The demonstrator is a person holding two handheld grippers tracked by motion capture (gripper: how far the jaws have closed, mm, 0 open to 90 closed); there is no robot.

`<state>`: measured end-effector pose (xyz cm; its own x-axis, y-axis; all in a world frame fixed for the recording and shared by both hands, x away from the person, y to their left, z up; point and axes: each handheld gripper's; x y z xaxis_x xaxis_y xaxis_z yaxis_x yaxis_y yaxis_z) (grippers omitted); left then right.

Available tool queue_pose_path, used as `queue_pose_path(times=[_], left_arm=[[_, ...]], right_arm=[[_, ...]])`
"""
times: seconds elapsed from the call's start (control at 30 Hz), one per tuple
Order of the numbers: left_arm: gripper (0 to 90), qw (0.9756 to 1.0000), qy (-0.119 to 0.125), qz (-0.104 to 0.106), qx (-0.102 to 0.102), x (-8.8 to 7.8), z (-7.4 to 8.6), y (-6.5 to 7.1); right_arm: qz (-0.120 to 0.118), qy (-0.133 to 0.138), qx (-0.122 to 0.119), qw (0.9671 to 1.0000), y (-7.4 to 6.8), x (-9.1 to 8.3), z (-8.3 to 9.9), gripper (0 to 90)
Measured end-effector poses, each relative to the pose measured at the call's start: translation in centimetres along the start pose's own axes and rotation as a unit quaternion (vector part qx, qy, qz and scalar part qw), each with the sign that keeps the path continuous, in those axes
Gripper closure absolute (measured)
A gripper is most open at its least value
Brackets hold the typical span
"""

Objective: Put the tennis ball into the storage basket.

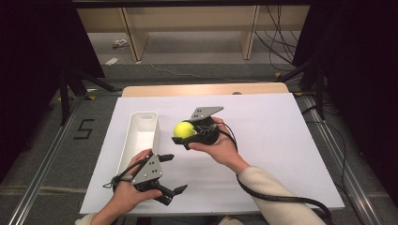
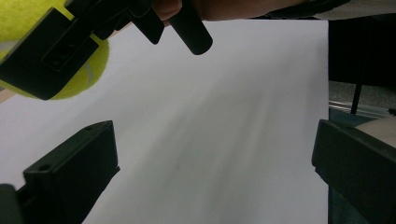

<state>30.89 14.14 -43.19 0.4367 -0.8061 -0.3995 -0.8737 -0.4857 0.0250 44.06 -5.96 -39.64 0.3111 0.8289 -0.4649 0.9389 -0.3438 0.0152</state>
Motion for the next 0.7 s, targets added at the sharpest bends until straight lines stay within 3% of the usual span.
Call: queue_pose_path(times=[0.7], left_arm=[[0.0, 1.0, 0.0, 0.001, 0.001, -0.02, -0.01, 0.01]], right_arm=[[-0.003, 0.002, -0.006, 1.0, -0.11, 0.53, -0.4, 26.4]])
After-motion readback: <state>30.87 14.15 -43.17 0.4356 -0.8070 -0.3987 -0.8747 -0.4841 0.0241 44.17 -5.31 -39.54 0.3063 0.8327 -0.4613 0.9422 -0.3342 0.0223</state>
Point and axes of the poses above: each handheld gripper's, and its own axes: x roughly forward along the jaws, z roughly out of its underside, y roughly to its right, and after that the axes turned 6 degrees about -x, right-handed
